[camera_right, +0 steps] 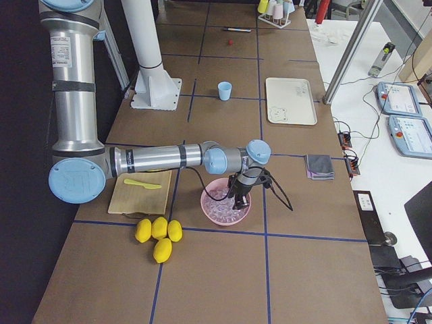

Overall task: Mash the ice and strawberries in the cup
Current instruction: 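Close the right gripper on one clear ice cube in the bowl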

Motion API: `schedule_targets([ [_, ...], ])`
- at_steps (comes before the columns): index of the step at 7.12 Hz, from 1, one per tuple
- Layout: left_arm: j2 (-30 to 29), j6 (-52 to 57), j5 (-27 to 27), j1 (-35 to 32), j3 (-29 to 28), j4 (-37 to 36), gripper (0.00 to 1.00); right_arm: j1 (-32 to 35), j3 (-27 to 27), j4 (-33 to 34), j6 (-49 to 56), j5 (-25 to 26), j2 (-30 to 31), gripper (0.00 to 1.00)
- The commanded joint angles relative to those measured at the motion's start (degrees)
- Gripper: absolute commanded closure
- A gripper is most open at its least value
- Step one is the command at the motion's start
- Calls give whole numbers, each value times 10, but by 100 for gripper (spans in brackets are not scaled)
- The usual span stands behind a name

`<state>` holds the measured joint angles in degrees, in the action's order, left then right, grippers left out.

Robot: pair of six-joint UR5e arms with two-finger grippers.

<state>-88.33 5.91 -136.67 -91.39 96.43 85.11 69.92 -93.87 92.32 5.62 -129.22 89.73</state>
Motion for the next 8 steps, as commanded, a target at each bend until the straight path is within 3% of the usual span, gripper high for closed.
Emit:
schedule_targets([
  [1,0,0,0,0,2,1,0,-2,0,2,0,-2,1,43],
  [3,0,0,0,0,4,0,0,-3,1,1,0,-2,4,44],
  [4,0,0,-1,0,7,-1,0,-3,1,1,0,-1,2,52],
  [6,1,0,-1,0,14,-6,0,-3,0,1,0,-1,-1,87],
  [7,1,0,-1,0,14,-6,0,-2,-2,1,0,0,-3,97],
  [8,1,0,-1,0,15,-6,0,-2,-6,0,3,3,-2,98],
])
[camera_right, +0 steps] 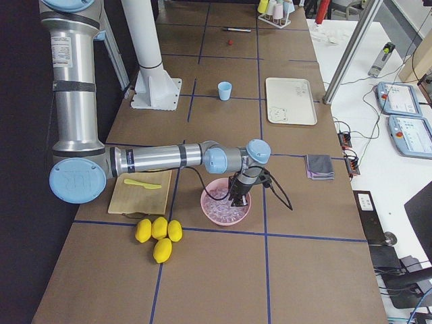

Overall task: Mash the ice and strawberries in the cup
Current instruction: 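Close the right gripper on one clear ice cube in the bowl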

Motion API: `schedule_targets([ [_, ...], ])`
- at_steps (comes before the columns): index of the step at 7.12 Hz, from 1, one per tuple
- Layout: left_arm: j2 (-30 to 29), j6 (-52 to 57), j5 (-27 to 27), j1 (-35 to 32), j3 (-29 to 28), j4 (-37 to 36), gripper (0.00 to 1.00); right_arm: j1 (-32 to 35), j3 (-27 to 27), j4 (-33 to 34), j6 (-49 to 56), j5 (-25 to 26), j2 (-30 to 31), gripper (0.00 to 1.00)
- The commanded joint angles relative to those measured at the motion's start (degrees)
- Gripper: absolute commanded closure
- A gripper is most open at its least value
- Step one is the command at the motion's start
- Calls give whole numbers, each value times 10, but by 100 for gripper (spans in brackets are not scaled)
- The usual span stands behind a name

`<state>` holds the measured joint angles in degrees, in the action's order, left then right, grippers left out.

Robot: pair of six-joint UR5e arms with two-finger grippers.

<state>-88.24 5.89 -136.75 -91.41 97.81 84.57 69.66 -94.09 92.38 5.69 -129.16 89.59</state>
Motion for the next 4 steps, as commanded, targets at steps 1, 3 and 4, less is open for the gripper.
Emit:
schedule_targets([
  [1,0,0,0,0,4,0,0,6,-16,-1,7,4,2,98],
  [3,0,-1,0,0,9,-1,0,63,-42,3,8,3,7,99],
  [4,0,-1,-1,0,9,-1,0,71,-62,23,8,2,6,99],
])
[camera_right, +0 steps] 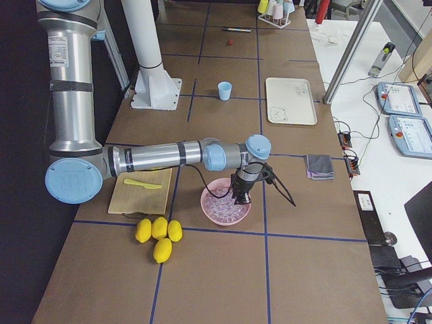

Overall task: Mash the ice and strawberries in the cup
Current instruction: 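Close the right gripper on one clear ice cube in the bowl, then carry the ice cube with the right gripper to the light-blue cup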

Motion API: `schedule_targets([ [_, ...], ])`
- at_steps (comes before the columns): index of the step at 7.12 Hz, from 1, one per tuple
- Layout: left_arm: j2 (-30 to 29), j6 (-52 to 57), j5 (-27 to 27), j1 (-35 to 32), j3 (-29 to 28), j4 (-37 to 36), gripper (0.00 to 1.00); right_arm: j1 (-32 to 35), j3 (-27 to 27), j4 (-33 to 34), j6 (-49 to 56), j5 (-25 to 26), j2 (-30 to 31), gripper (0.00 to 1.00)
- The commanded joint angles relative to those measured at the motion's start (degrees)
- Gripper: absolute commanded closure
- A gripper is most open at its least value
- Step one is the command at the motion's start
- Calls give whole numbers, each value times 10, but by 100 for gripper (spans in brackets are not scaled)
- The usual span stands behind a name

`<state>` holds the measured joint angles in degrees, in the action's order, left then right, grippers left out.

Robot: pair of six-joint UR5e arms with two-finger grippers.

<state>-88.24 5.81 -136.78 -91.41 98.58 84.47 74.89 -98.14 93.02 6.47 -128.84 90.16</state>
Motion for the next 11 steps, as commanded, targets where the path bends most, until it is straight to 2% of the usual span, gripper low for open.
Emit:
schedule_targets([
  [1,0,0,-1,-1,2,0,0,22,-60,51,-1,-1,-9,99],
  [2,0,0,-1,-1,1,0,0,22,-89,65,-11,-4,-16,99],
  [4,0,0,-1,-1,0,0,0,20,-103,62,-81,-41,-48,99],
  [5,0,0,-1,-1,0,0,0,0,-114,59,-174,-61,-76,99],
  [8,0,0,-1,0,-4,0,0,-135,-155,59,-472,-51,-187,98],
  [9,0,0,-1,0,-8,0,0,-194,-155,59,-574,-28,-237,98],
  [11,0,-1,-1,0,-11,0,0,-333,-153,61,-704,93,-319,98],
])
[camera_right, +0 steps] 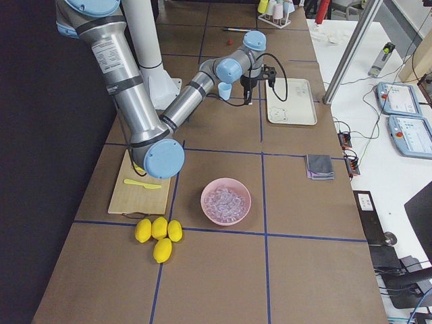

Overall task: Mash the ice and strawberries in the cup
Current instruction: 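Carry the ice cube with the right gripper to the light-blue cup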

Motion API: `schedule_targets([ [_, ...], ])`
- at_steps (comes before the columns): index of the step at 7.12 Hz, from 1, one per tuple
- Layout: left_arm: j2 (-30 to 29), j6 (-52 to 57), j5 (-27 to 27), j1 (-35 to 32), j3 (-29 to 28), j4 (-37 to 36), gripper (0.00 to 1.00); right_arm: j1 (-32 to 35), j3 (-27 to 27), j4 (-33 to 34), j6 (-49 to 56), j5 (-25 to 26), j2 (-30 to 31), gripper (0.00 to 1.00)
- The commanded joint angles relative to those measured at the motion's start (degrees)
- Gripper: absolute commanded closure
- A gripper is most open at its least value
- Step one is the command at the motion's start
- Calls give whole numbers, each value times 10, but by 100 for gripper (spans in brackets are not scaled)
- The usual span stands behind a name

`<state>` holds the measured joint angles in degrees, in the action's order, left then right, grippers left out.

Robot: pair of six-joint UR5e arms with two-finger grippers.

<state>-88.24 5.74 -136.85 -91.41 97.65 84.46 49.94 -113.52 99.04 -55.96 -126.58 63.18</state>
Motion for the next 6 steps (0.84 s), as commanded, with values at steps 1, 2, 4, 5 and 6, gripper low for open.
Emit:
schedule_targets([
  [1,0,-1,-1,0,-2,0,0,-139,3,1,-127,118,-73,99],
  [2,0,-1,-1,0,-2,0,0,-183,6,2,-162,150,-86,99],
  [4,0,-1,-1,0,-2,0,0,-220,43,1,-219,169,-124,98],
  [5,0,-1,-1,1,-4,0,0,-225,60,1,-242,169,-143,98],
  [6,0,-1,-1,0,-4,0,0,-227,78,0,-246,169,-164,98],
])
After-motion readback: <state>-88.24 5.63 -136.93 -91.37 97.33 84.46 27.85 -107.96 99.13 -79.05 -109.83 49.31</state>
